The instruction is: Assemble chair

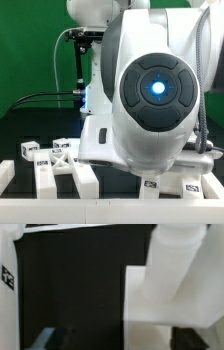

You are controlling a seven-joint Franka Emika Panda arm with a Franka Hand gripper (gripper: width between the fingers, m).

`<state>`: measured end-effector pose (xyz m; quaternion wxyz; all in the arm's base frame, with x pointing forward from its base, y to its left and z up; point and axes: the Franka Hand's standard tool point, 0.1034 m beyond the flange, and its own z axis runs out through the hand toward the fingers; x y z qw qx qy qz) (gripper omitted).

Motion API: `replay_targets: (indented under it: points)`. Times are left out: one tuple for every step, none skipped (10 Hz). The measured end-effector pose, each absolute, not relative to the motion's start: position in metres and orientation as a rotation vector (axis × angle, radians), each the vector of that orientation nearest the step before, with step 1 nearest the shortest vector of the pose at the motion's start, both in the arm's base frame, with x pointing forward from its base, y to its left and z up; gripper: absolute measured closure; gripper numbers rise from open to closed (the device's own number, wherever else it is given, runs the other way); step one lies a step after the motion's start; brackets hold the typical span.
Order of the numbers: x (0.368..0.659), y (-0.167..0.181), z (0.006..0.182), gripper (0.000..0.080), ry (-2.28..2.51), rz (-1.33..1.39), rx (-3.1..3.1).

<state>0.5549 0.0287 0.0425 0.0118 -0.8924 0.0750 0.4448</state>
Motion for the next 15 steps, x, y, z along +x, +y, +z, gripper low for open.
replay_targets:
  points:
    - [0.560,0.025,0.045,0.0186,0.251,1.378,-2.787]
    - [0.581,0.019,0.045,0.0186,0.266,1.239,-2.847]
    - [0.597,0.013,0.053,0.0160,0.281,1.116,-2.889]
    - [0.602,0.010,0.064,0.0153,0.290,1.022,-2.912]
    - [0.602,0.005,0.076,0.0153,0.285,0.935,-2.926]
    - [0.598,-0.003,0.090,0.0151,0.285,0.889,-2.927]
    - [0.601,-0.009,0.095,0.0151,0.264,0.778,-2.952]
    - [0.592,-0.016,0.105,0.0151,0.216,0.690,-2.960]
    - [0.587,-0.025,0.116,0.0151,0.133,0.522,-2.983]
    - [0.578,-0.032,0.118,0.0151,0.118,0.407,-3.004]
    - [0.577,-0.032,0.115,0.0151,0.132,0.262,-3.036]
    - [0.575,-0.032,0.114,0.0151,0.134,0.213,-3.045]
    - [0.575,-0.033,0.114,0.0151,0.136,0.215,-3.045]
    - [0.574,-0.033,0.113,0.0151,0.136,0.217,-3.045]
    - [0.573,-0.035,0.112,0.0151,0.076,0.215,-3.045]
